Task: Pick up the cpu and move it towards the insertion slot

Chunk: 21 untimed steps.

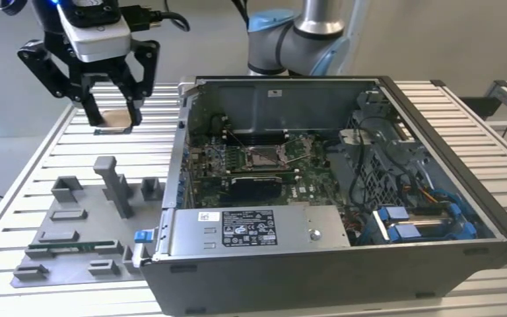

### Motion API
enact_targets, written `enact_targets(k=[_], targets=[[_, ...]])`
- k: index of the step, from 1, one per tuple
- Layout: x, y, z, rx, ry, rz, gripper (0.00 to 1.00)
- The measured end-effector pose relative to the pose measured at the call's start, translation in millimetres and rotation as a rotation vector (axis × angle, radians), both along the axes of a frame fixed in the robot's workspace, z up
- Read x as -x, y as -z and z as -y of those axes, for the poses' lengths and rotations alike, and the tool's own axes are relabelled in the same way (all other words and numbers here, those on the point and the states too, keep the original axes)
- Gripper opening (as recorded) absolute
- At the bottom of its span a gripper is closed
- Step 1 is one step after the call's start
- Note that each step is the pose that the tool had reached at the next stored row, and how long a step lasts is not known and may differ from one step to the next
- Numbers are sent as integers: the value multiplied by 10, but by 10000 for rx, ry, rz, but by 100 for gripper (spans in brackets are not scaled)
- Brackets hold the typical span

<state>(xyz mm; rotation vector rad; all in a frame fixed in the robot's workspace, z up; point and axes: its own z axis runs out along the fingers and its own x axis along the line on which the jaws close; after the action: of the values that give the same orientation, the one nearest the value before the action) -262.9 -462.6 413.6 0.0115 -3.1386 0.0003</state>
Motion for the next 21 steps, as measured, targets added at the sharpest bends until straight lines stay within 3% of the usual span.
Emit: enact_targets(k=[21], targets=[[-979,0,0,1,-3,-1,0]])
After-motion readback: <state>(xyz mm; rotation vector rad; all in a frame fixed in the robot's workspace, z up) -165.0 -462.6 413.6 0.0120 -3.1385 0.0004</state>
